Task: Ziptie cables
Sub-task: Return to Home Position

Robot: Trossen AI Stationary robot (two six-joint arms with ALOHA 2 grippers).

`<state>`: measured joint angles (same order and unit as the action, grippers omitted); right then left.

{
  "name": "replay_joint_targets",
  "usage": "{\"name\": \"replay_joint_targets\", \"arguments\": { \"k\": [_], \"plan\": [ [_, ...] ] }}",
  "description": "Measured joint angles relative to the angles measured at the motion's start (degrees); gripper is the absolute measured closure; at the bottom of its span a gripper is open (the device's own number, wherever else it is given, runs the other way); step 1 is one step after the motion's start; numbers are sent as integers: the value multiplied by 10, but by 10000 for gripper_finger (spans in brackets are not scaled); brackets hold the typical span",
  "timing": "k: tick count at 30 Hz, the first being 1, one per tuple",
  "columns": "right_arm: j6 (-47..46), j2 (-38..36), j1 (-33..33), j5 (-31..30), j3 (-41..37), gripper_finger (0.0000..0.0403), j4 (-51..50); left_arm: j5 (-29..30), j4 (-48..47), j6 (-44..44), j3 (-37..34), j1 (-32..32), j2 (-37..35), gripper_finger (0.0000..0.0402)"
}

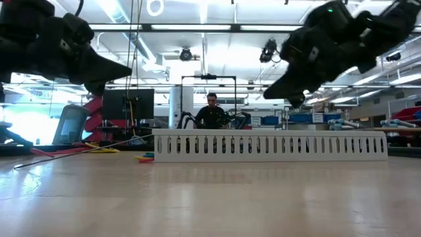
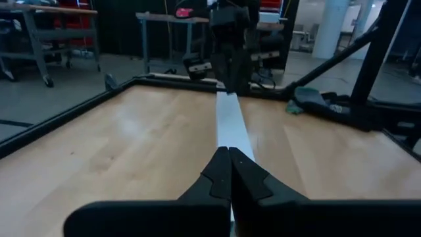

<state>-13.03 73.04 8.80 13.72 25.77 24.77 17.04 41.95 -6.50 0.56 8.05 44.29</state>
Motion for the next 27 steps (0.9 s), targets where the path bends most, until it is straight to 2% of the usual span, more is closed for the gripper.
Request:
{"name": "replay_joint_targets", "arguments": {
  "k": [16,24,27],
  "plan": [
    [-30,-207,24,-29,-163,403,69,24,-43,11,-1,0,-23,401],
    [-64,-267,23,-65,-252,403,157,26,-41,15,-1,0,-24,401],
    [-66,-280,15,-92,-252,403,142,29,-40,14,-1,0,-24,401]
  ]
}}
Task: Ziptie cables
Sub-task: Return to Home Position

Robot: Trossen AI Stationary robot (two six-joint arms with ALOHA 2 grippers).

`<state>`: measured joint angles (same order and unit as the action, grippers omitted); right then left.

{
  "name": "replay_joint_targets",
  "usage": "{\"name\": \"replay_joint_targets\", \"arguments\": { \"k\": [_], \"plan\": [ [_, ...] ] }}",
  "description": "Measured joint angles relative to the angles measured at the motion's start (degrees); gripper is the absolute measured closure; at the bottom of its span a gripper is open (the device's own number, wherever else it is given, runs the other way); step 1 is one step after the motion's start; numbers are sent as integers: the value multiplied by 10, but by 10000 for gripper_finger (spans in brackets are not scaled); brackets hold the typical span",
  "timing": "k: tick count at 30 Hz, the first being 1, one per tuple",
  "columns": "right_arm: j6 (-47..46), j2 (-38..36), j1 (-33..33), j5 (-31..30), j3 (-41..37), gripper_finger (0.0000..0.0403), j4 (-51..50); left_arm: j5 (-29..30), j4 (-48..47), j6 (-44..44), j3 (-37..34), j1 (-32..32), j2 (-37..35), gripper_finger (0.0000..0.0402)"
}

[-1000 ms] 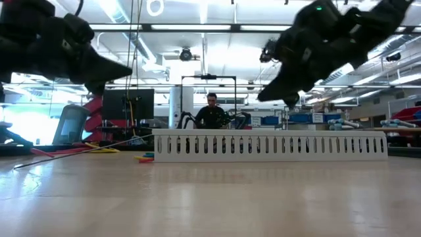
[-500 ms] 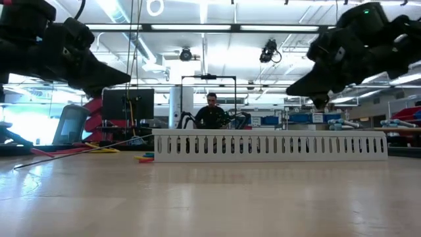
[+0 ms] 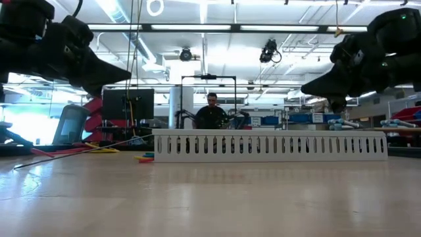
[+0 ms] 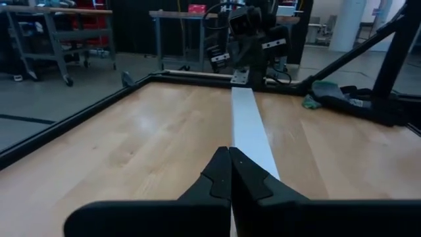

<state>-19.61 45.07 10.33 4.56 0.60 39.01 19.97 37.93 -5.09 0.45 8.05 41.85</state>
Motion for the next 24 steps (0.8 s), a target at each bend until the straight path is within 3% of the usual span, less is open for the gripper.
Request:
{"name": "replay_joint_targets", "arguments": {
  "k": [8,12,16,24],
  "plan": [
    [14,-23,-48,-53,0,403,-6,25,-6,-9,0,0,0,401],
    [15,-61,-65,-90,-1,403,-80,33,-7,-2,0,2,-13,401],
    [13,-124,-66,-96,-1,403,-151,36,-14,24,0,13,-49,401],
    [11,-304,-64,-103,-1,403,-329,87,-155,25,0,38,-188,401]
  ]
}}
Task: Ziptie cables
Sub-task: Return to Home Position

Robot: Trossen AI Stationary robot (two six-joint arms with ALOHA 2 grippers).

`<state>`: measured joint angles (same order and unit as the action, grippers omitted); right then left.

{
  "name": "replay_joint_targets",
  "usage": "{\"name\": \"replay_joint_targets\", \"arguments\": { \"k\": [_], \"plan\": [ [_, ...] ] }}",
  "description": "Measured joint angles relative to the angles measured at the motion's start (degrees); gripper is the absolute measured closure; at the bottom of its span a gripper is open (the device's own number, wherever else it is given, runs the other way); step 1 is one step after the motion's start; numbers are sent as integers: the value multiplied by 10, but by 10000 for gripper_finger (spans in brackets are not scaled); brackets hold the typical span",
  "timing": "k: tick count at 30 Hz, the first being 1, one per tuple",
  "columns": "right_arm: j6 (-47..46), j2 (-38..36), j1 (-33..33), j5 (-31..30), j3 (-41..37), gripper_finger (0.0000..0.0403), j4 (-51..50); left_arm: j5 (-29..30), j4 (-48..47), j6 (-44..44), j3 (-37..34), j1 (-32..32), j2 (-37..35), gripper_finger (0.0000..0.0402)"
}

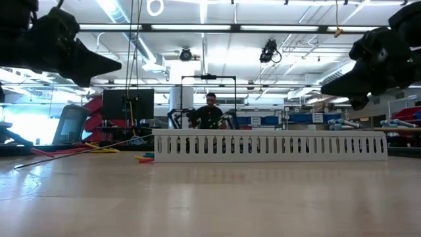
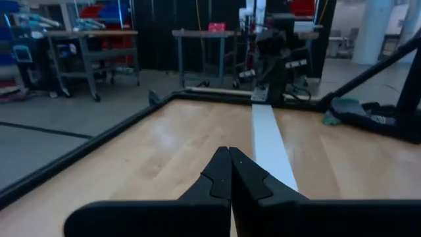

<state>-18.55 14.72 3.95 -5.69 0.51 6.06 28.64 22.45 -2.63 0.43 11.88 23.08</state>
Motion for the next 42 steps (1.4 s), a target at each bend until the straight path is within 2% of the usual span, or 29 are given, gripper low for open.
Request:
{"name": "replay_joint_targets", "arguments": {
  "k": [4,7,9,12,14,26,32,37,42],
  "plan": [
    [2,-93,0,1,0,403,-44,16,-66,9,0,16,-82,401],
    [12,-137,0,17,1,403,-50,53,-135,10,0,27,-145,401],
    [17,-148,0,21,1,403,-51,67,-175,12,0,33,-188,401],
    [11,-136,0,25,2,403,-53,71,-182,45,0,41,-232,401],
    [6,-131,0,26,2,403,-54,77,-185,62,1,45,-230,401],
    [5,-121,0,34,2,403,-58,58,-194,35,3,49,-231,401],
    [6,-121,0,26,2,403,-57,94,-196,17,3,49,-225,399],
    [6,-121,0,24,2,403,-57,101,-196,19,3,49,-220,398],
    [7,-118,5,-17,2,403,-50,101,-196,20,3,49,-220,397]
  ]
}}
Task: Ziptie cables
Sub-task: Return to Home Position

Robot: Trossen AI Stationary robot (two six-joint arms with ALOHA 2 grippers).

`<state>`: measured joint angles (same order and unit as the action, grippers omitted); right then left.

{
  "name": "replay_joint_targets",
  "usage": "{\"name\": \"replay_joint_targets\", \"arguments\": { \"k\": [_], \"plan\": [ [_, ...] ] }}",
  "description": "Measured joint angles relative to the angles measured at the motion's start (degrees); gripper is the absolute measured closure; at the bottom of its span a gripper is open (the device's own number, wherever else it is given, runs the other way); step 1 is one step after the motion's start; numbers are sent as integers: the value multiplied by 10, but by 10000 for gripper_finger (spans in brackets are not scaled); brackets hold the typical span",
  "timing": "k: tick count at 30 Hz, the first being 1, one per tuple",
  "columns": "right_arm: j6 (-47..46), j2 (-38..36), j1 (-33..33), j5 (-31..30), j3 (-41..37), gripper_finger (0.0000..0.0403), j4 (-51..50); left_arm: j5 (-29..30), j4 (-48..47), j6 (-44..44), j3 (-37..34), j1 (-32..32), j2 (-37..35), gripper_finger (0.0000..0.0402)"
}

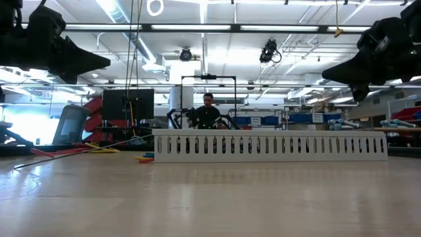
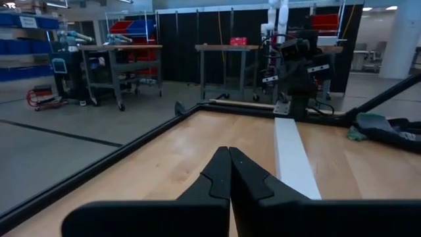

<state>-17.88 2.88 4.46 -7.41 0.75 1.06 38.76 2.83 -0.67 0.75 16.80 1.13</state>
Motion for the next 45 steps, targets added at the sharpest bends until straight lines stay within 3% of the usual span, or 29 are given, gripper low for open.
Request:
{"name": "replay_joint_targets", "arguments": {
  "k": [15,45],
  "plan": [
    [1,2,10,-23,-1,403,65,6,21,4,-2,0,0,396],
    [0,2,10,-19,-1,403,70,5,32,4,0,0,0,396]
  ]
}}
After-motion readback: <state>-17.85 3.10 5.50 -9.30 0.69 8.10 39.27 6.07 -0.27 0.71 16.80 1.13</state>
